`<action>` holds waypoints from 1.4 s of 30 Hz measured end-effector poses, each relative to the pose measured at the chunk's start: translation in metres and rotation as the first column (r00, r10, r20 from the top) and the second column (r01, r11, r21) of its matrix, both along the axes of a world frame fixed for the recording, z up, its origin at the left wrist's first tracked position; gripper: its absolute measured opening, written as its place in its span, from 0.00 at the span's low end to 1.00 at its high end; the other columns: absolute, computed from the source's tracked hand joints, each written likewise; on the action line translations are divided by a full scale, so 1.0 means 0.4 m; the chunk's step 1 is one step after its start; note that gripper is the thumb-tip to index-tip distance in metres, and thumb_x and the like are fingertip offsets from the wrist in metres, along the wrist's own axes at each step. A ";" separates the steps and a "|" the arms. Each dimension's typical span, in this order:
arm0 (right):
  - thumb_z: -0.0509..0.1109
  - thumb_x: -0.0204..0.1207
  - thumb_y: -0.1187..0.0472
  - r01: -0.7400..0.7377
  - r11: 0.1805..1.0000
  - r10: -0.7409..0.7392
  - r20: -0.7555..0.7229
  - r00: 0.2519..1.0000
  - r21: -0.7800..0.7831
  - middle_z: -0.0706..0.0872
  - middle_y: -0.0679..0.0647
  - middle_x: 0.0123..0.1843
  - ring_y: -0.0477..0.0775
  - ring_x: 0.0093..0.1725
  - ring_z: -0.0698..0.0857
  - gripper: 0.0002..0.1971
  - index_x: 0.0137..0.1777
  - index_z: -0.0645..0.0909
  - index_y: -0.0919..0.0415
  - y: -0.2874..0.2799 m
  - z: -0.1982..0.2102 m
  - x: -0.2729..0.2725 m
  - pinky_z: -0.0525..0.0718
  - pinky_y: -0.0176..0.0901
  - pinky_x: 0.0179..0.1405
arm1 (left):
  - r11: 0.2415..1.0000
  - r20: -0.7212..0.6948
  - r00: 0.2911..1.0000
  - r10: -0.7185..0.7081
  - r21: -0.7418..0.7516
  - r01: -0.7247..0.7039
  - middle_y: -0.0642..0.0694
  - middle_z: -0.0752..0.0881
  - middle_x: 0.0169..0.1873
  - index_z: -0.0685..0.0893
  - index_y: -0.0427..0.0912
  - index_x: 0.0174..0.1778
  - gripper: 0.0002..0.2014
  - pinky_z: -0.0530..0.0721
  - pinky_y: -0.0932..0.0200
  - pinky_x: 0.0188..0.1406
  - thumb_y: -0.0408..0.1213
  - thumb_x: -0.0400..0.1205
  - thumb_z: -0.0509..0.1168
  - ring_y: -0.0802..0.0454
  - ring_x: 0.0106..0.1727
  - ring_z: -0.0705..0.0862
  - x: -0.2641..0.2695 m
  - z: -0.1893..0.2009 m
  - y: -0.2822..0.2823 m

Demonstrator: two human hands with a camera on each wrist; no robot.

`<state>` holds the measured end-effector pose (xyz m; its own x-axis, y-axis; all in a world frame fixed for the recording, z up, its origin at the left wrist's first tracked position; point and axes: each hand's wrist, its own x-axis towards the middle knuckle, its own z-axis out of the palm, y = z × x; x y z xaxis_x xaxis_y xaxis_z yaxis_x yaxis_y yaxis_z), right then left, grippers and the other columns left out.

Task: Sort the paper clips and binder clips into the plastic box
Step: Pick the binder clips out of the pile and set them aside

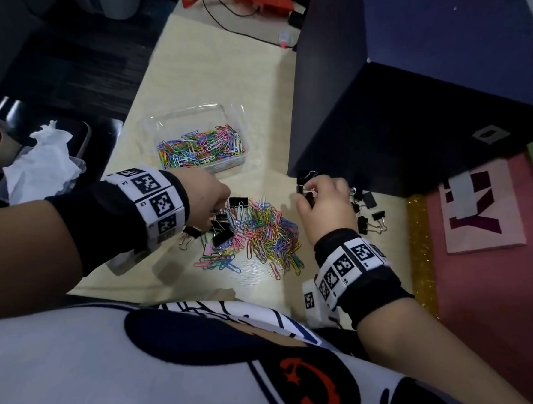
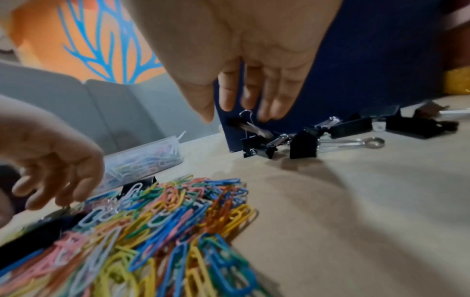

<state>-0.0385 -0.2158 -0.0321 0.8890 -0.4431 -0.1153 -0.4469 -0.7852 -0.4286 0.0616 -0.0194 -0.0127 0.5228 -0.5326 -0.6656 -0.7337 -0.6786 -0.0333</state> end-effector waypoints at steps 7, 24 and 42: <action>0.64 0.80 0.52 -0.602 0.799 0.585 -0.223 0.779 -0.007 0.78 0.52 0.59 0.57 0.63 0.75 0.12 0.61 0.80 0.51 0.105 0.010 0.033 0.75 0.52 0.64 | 0.992 -0.002 1.000 -0.030 0.125 0.030 0.45 0.82 0.54 0.76 0.46 0.61 0.25 0.81 0.53 0.43 0.52 0.72 0.74 0.45 0.55 0.82 -0.015 -0.005 0.018; 0.67 0.74 0.49 -0.769 0.637 0.738 -0.244 0.629 -0.059 0.79 0.57 0.59 0.63 0.62 0.77 0.19 0.62 0.77 0.57 0.184 -0.001 0.027 0.74 0.54 0.60 | 0.999 -0.039 0.998 0.039 0.024 -0.038 0.46 0.79 0.47 0.78 0.47 0.54 0.18 0.81 0.52 0.42 0.46 0.72 0.74 0.44 0.50 0.82 -0.021 -0.004 0.031; 0.73 0.71 0.45 -0.267 0.959 0.274 -0.082 0.958 0.091 0.80 0.47 0.47 0.52 0.46 0.80 0.15 0.50 0.76 0.51 0.076 -0.021 -0.025 0.79 0.44 0.46 | 0.921 -0.030 0.993 0.116 -0.371 -0.119 0.49 0.86 0.43 0.84 0.48 0.50 0.10 0.78 0.58 0.44 0.46 0.76 0.72 0.49 0.44 0.81 0.021 0.011 -0.062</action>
